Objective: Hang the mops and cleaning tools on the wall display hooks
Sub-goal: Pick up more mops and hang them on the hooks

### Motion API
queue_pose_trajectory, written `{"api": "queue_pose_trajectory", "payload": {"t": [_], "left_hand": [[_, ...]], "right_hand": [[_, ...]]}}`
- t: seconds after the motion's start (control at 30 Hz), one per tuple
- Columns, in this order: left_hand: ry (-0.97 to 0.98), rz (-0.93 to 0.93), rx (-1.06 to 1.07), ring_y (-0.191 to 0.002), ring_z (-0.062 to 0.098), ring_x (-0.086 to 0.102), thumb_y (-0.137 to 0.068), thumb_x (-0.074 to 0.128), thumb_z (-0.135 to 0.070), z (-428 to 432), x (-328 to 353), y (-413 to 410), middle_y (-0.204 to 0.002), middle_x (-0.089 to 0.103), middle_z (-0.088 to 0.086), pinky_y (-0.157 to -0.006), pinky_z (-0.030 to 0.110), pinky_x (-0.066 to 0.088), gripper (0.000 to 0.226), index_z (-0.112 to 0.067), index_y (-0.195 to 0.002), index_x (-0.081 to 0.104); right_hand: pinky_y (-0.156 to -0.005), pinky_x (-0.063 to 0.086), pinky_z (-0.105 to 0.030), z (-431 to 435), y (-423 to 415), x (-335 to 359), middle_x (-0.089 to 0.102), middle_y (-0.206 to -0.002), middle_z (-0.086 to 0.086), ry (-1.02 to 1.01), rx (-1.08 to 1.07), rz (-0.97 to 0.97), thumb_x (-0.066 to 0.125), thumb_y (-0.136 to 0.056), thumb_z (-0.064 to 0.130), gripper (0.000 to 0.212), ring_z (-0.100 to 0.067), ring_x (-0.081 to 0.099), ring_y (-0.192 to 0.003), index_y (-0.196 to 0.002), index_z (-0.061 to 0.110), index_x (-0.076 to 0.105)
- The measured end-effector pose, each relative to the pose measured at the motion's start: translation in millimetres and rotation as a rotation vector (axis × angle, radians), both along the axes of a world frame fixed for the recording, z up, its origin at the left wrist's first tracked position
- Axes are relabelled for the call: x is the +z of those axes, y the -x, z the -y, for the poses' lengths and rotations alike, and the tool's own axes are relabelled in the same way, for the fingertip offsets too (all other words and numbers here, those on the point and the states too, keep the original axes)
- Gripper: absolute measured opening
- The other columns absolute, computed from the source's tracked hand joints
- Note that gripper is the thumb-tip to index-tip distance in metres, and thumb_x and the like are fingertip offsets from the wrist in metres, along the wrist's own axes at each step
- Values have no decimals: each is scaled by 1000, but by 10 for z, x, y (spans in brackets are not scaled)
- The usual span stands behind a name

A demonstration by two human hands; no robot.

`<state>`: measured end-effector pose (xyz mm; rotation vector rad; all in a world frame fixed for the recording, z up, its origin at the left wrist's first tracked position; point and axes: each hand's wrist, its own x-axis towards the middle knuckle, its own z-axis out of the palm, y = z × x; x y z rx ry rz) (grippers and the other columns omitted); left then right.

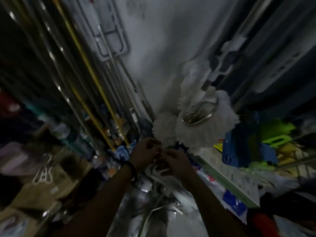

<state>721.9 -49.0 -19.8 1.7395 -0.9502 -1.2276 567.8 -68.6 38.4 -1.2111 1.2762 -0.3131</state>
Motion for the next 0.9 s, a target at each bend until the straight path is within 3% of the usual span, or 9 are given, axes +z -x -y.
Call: {"api": "queue_pose_trajectory", "payload": {"t": [0.2,0.3,0.37,0.43,0.5,0.63,0.73,0.83,0.9], "left_hand": [[-285,-216,201,-55,8,65,-102,59,-3,-697,-857,41,-84,69,10,-42,14,45,10,-1,-108,66],[-367,-268,320,-69,21,67,-101,61,-4,-913,-1312,20,-91,71,13,-49,20,53,9,-4,-109,67],[-402,-290,370,-81,28,72,-97,66,-4,-1040,-1608,38,-100,75,17,-59,26,57,9,-10,-103,69],[-448,-316,414,-85,31,73,-95,70,-4,-1117,-1860,98,-101,76,18,-59,26,57,10,-13,-100,70],[-467,-307,437,-78,26,69,-96,69,-5,-1121,-2079,191,-93,74,13,-50,15,51,9,-6,-105,70],[-482,-386,471,-71,13,62,-99,65,-4,-959,-2455,436,-87,68,6,-48,10,50,14,0,-113,67],[-477,-396,471,-83,18,73,-91,76,-31,-782,-2626,531,-94,77,4,-75,28,64,21,-18,-108,74],[-459,-475,501,-79,22,71,-93,75,-22,-621,-2706,579,-93,76,11,-68,36,58,16,-13,-107,73],[-449,-513,541,-79,28,70,-97,69,-14,-528,-2743,586,-96,76,20,-68,36,57,13,-6,-108,70]], "right_hand": [[-53,55,-28,-225,17,-1396,78,-94,-18,-287,12,-191,68,-103,24,27,-24,74,-65,-119,2,70],[-59,57,-37,-137,101,-2096,80,-92,-14,-256,93,-298,74,-94,33,26,-33,77,-76,-106,10,76],[-74,61,-50,53,119,-2578,80,-94,-13,-125,242,-429,73,-87,36,25,-38,76,-91,-100,15,76],[-93,55,-43,306,29,-2811,76,-110,-17,49,426,-565,68,-95,22,20,-37,71,-108,-109,10,75],[-90,47,-32,629,-93,-2986,71,-123,-18,157,566,-669,62,-101,17,28,-36,66,-117,-124,3,69],[-107,48,-48,1277,-180,-3518,59,-143,-20,500,930,-904,68,-96,35,53,-39,58,-131,-140,7,58],[-119,37,-57,1634,-262,-3688,46,-155,-25,679,1197,-1117,62,-100,27,64,-44,44,-144,-156,6,40],[-123,23,-64,1825,-289,-3791,34,-164,-27,817,1324,-1255,58,-101,22,65,-44,28,-154,-160,6,35],[-124,23,-59,1880,-271,-3882,42,-159,-25,843,1336,-1277,59,-100,22,63,-42,34,-151,-158,9,39]]}}
